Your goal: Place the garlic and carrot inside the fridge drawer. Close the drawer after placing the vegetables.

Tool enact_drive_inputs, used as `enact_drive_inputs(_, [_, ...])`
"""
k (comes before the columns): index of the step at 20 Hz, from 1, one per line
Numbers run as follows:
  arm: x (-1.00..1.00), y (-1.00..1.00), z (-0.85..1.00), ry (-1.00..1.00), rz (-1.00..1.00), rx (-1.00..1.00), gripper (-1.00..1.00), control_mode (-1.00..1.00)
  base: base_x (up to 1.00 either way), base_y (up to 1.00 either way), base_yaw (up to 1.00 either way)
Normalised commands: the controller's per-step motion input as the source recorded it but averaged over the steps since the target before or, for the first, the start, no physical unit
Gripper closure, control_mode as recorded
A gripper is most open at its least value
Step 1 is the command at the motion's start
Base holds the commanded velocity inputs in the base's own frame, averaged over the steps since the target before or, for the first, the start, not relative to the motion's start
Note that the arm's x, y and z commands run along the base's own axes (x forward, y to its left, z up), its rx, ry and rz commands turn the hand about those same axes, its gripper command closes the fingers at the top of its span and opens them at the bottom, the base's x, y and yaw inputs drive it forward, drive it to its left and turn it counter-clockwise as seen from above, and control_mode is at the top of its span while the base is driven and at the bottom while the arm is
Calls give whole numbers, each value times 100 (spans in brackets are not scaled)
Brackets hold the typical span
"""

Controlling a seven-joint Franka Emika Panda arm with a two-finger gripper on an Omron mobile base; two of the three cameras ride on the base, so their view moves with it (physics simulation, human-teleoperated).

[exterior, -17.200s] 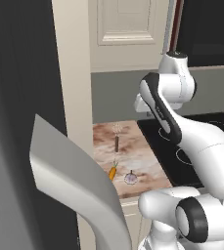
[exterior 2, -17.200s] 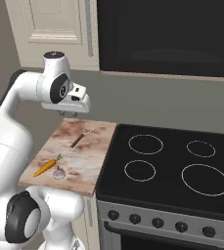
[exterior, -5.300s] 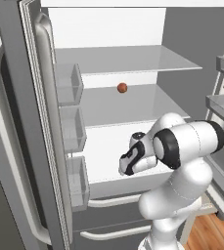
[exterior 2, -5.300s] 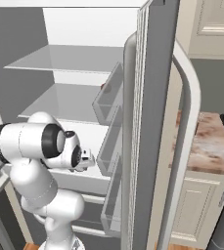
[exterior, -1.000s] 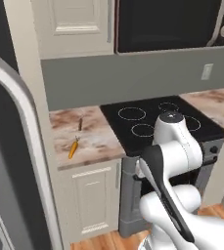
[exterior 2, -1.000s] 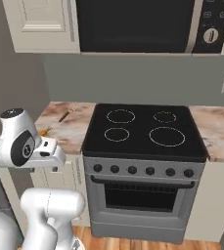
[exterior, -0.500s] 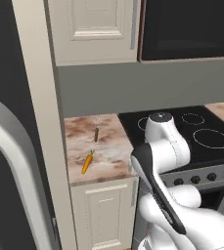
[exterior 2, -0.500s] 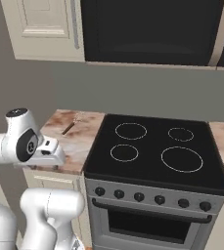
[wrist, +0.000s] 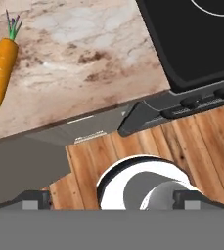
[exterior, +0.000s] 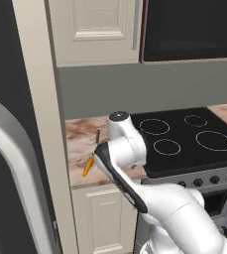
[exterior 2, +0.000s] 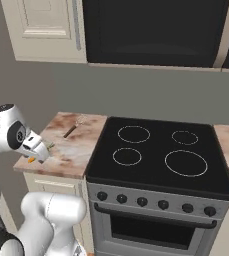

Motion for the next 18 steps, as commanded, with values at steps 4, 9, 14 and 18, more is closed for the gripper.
enact_drive_inputs(4, [84, 46, -8, 1, -8, 0, -100, -100, 0, 0, 0])
enact_drive_inputs(9, [79, 32, -26, 0, 0, 0, -100, -100, 0, 0, 0])
enact_drive_inputs(14, [58, 13, -41, 0, 0, 0, -100, -100, 0, 0, 0])
enact_drive_inputs(18, [42, 10, -61, 2, 0, 0, -100, -100, 0, 0, 0])
